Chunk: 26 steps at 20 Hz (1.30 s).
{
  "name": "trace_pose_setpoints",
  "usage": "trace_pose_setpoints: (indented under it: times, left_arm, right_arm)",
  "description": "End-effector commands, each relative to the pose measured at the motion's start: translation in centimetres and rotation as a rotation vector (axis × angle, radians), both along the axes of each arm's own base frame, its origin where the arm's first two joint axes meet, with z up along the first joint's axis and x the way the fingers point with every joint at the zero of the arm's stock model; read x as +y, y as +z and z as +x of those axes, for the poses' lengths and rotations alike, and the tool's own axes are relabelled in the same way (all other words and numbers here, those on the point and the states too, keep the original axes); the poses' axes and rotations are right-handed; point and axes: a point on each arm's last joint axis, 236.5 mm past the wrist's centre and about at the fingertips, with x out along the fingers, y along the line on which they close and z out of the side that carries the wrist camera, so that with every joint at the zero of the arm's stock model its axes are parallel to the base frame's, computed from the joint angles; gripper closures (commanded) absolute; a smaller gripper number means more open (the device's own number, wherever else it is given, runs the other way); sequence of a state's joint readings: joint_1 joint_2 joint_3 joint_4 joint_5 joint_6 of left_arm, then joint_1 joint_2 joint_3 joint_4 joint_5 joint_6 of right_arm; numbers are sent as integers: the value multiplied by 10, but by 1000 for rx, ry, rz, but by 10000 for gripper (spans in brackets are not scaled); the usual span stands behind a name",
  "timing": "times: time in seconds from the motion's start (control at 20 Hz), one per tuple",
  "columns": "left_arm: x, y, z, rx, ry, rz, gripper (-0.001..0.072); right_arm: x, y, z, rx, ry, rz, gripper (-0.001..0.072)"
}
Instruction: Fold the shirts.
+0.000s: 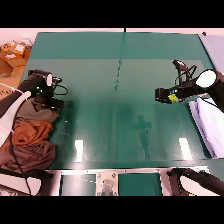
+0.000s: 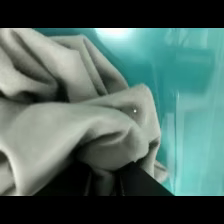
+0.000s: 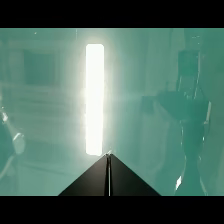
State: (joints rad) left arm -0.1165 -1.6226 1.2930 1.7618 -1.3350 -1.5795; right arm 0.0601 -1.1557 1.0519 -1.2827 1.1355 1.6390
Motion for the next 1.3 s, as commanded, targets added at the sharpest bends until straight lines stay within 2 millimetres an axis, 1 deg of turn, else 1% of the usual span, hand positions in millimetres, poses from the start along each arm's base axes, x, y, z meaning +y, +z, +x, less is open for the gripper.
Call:
trace_pose_setpoints:
  times: [0.0,0.05,0.1,0.15,0.2,0.25,0.3,0.35,0.4,0.45,0.5,0.55,0.6,0.65,0.7,0.75,0.8,0.85,0.9,1.0,1.05,1.1,1.15,1.2,1.25]
  left_arm:
    - [-19,65,27,-112,-38,-6,680]
    - [-36,98,43,-198,-67,-22,680]
    - [-57,132,56,-289,-105,-46,680]
    - [-81,163,63,-359,-144,-78,680]
    - [-107,191,65,-418,-189,-118,680]
    - [-138,217,64,-475,-249,-165,680]
    - [-171,238,61,-529,-310,-216,681]
    - [-203,251,57,-573,-369,-267,680]
    - [-236,258,50,-601,-427,-326,680]
    - [-272,260,40,-614,-481,-400,680]
    - [-307,257,28,-611,-528,-478,679]
    - [-337,252,18,-601,-572,-547,678]
    - [-365,243,7,-580,-602,-616,660]
    - [-387,231,-1,-549,-623,-662,378]
    - [-399,216,-7,-507,-628,-678,135]
    - [-400,202,-8,-469,-626,-669,126]
    - [-393,191,-5,-445,-628,-638,126]
    - [-375,186,5,-439,-618,-588,126]
    - [-353,185,16,-433,-588,-547,126]
    - [-307,179,33,-384,-476,-506,126]
    - [-281,170,40,-346,-396,-487,126]
    - [-261,158,46,-316,-328,-482,126]
    - [-248,144,51,-293,-279,-490,126]
    - [-239,127,54,-273,-222,-515,126]
    - [-238,111,57,-262,-175,-559,126]
  right_arm:
    - [2,2,5,-20,-10,13,692]
    - [7,3,7,-23,-15,38,691]
    - [12,3,6,-18,-17,60,692]
    - [13,3,6,-17,-18,64,692]
    - [10,5,6,-16,-18,60,692]
    - [6,7,7,-14,-27,60,692]
    - [-1,10,8,-13,-40,56,693]
    - [-12,15,10,-13,-60,49,692]
    - [-23,19,13,-17,-86,46,692]
    - [-36,25,16,-24,-119,46,692]
    - [-49,30,19,-33,-151,45,693]
    - [-63,34,22,-43,-188,45,692]
    - [-76,35,23,-48,-220,44,692]
    - [-88,35,23,-47,-253,43,635]
    - [-98,35,22,-44,-281,43,472]
    - [-108,34,20,-41,-306,42,335]
    - [-117,34,20,-42,-330,41,302]
    - [-125,34,19,-43,-351,41,302]
    - [-132,33,18,-41,-370,41,302]
    - [-142,24,18,-18,-392,43,303]
    - [-144,17,19,-1,-387,42,304]
    - [-144,8,20,20,-374,42,305]
    - [-142,-4,21,51,-370,52,315]
    - [-136,-16,24,76,-349,70,315]
    - [-129,-27,29,91,-328,98,315]
